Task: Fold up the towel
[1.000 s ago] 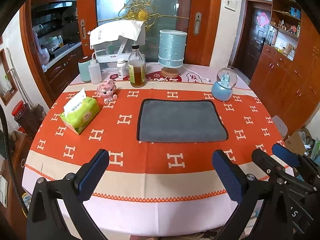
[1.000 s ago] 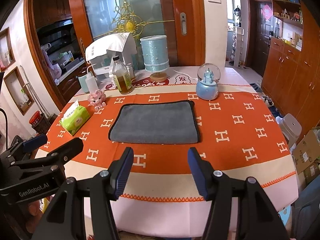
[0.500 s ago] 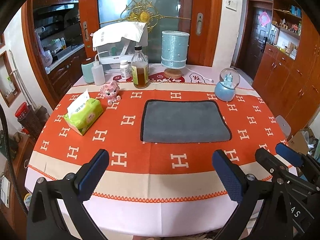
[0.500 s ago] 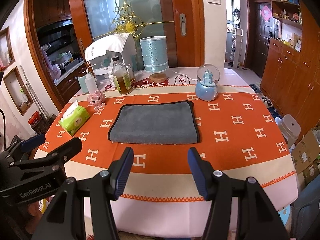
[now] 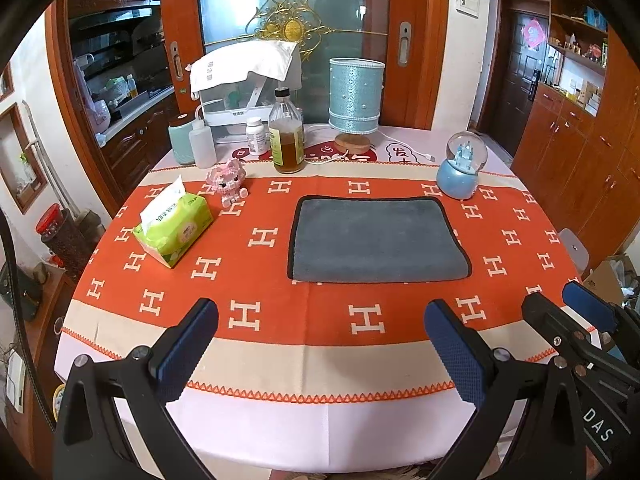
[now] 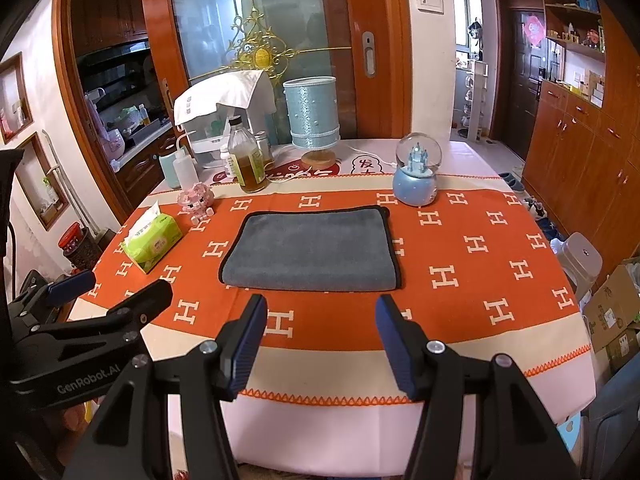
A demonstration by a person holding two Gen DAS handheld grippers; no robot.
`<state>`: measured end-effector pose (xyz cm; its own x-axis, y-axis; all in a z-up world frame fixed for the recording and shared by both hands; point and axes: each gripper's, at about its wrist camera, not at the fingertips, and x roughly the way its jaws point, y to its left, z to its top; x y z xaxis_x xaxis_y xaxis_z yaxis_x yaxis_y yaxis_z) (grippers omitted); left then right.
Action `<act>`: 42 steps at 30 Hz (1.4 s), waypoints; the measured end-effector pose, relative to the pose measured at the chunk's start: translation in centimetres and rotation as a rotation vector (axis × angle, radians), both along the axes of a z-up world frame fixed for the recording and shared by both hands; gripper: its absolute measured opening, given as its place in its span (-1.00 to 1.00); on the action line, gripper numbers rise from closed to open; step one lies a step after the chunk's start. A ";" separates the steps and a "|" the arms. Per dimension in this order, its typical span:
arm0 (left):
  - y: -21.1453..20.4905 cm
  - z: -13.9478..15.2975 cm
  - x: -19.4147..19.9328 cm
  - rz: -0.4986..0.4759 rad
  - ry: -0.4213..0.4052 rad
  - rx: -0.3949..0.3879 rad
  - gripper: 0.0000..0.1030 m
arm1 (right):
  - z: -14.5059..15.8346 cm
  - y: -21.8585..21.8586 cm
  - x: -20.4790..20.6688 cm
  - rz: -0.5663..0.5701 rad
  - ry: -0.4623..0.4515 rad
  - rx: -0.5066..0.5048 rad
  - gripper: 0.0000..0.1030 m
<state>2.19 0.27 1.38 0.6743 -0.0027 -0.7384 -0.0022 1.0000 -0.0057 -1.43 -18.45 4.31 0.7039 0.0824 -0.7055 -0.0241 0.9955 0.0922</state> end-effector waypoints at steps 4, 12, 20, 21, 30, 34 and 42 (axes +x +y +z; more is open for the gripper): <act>0.0 0.0 -0.1 -0.001 -0.001 0.000 0.99 | -0.1 0.0 -0.1 0.000 0.003 0.002 0.10; -0.3 -0.2 -0.5 -0.007 -0.010 0.018 0.99 | -0.2 0.0 0.0 0.005 0.011 0.004 0.10; -0.3 -0.2 -0.4 -0.008 -0.010 0.019 0.99 | -0.3 -0.1 0.0 0.006 0.014 0.005 0.10; -0.3 -0.2 -0.5 -0.007 -0.010 0.020 0.99 | -0.3 -0.1 0.0 0.006 0.015 0.005 0.10; -0.1 -0.2 -0.7 -0.006 -0.009 0.018 0.99 | -0.6 -0.2 0.0 0.007 0.020 0.004 0.10; -0.1 -0.3 -0.7 -0.006 -0.007 0.020 0.99 | -0.6 -0.1 0.0 0.008 0.023 0.004 0.10; 0.0 -0.2 -0.7 -0.007 -0.010 0.021 0.99 | -0.6 -0.1 0.1 0.006 0.021 0.003 0.10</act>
